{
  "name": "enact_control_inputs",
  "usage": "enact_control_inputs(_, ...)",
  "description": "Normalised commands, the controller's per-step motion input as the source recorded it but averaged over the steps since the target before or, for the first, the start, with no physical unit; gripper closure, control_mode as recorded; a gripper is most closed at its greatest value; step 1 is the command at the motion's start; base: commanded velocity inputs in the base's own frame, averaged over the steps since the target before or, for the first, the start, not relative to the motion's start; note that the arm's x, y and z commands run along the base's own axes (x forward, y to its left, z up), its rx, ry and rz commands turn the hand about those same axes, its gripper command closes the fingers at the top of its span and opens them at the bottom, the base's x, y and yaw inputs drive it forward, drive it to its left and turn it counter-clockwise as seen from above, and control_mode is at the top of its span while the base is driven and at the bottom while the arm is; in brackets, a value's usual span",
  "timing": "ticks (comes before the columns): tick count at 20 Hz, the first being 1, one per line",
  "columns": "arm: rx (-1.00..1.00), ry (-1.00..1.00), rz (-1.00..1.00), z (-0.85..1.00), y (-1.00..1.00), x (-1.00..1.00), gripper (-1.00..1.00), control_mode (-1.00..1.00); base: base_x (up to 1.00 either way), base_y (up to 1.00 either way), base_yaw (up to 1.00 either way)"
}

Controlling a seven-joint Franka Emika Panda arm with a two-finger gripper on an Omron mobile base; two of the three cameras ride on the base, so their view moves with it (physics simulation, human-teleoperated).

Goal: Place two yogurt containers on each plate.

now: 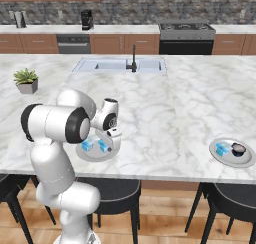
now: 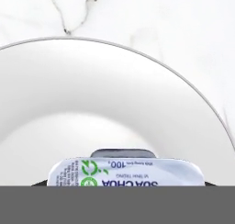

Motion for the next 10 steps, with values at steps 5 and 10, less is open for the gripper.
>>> enact_control_inputs(5, -0.01, 0.0, -0.01, -0.05, 0.0, 0.0, -1.0, -1.0, 0.0, 0.0, 0.0)
enact_control_inputs(10, 0.0, 0.0, 0.0, 0.0, -0.04, 0.0, -1.0, -1.0, 0.0, 0.0, 0.0)
